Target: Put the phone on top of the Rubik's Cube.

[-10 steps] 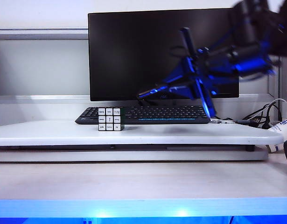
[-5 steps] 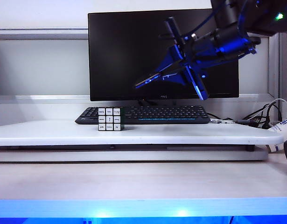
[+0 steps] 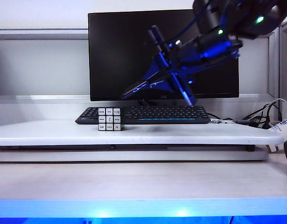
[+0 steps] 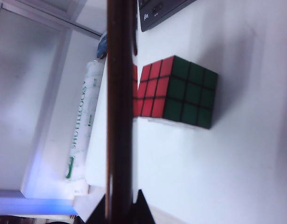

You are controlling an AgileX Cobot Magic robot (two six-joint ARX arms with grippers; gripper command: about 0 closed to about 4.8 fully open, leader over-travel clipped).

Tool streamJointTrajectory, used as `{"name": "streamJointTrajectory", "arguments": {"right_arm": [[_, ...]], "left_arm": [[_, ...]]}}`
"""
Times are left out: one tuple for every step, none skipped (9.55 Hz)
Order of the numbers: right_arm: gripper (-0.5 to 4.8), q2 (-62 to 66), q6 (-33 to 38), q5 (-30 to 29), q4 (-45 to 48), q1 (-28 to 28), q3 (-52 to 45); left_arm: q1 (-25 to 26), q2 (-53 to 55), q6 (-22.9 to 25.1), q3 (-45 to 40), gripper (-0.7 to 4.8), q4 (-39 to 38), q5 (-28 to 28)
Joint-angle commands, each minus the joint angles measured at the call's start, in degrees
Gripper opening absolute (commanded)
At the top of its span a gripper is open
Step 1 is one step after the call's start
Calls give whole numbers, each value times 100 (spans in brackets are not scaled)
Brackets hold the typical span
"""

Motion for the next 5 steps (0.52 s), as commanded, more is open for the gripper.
{"name": "streamJointTrajectory", "arguments": {"right_arm": [[-7, 407, 173, -164, 352, 133, 638], [-7, 608, 284, -223, 387, 225, 807], [-7, 761, 354, -192, 424, 328, 885], [-7, 813, 358, -181, 428, 341, 907], [-7, 914, 446, -166, 579, 396, 907]], "left_arm": [[7, 0, 22, -4, -6, 83, 0], [7, 2, 20, -4, -6, 81, 0], [7, 2, 20, -4, -6, 76, 0], [7, 2, 20, -4, -6, 76, -2], [7, 2, 22, -4, -6, 81, 0]]}}
